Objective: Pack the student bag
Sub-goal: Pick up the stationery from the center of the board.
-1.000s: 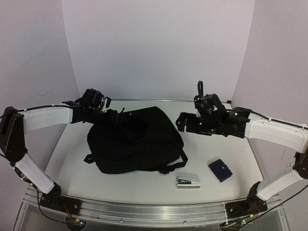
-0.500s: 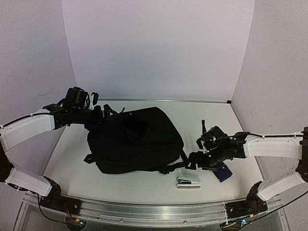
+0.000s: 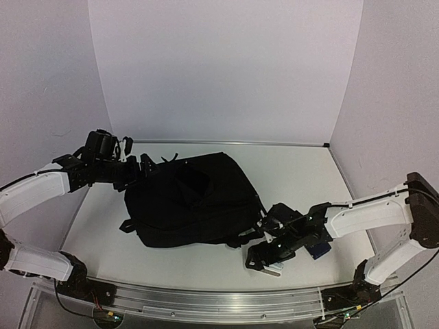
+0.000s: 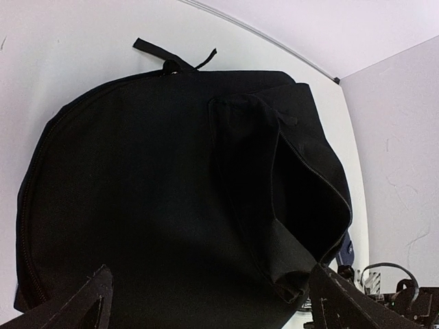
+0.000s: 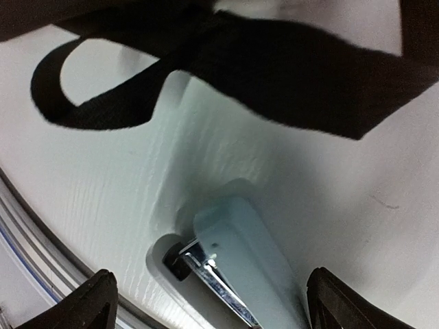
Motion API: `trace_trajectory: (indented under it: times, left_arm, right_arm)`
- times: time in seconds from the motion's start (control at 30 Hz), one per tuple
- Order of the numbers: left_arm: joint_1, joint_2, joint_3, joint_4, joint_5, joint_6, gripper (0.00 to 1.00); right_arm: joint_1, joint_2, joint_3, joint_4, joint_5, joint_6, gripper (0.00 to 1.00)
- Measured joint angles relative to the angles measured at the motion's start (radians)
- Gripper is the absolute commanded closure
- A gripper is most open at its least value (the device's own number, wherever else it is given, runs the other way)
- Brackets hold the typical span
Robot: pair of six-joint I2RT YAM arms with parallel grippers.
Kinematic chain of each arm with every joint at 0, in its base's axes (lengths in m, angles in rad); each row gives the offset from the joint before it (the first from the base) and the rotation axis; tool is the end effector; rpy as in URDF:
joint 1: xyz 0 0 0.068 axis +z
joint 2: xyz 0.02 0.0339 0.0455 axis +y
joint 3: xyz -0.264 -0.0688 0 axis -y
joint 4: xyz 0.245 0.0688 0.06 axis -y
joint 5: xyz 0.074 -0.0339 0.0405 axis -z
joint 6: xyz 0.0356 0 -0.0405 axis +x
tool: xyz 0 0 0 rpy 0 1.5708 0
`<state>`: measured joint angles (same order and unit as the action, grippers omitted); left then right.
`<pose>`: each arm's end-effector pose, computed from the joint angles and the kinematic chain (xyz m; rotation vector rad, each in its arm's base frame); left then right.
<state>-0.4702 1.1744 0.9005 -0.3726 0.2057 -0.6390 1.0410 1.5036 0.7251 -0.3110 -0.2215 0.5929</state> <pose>0.2259 -0.1229 0.2830 -0.0771 2.3321 -0.8157 0.1293 0.2362 0.1512 -0.7166 2.7910 0.7346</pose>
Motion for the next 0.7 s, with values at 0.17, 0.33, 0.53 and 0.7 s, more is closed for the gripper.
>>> trace_trajectory:
  times: [0.17, 0.33, 0.53, 0.7]
  left_arm:
    - [0.000, -0.007, -0.033, -0.006, 0.000, -0.016, 0.00]
    - [0.002, -0.007, -0.036, -0.013, 0.001, -0.017, 0.00]
    - [0.003, -0.007, -0.036, -0.013, 0.002, -0.018, 0.00]
    - [0.003, -0.007, -0.037, -0.013, 0.003, -0.018, 0.00]
  right_arm:
    - [0.072, 0.000, 0.001, 0.000, -0.002, 0.000, 0.06]
    - [0.115, 0.002, 0.003, -0.027, 0.061, 0.031, 0.15]
    - [0.139, 0.019, 0.021, -0.076, 0.180, 0.078, 0.32]
    - [0.187, 0.047, 0.043, -0.090, 0.230, 0.092, 0.34]
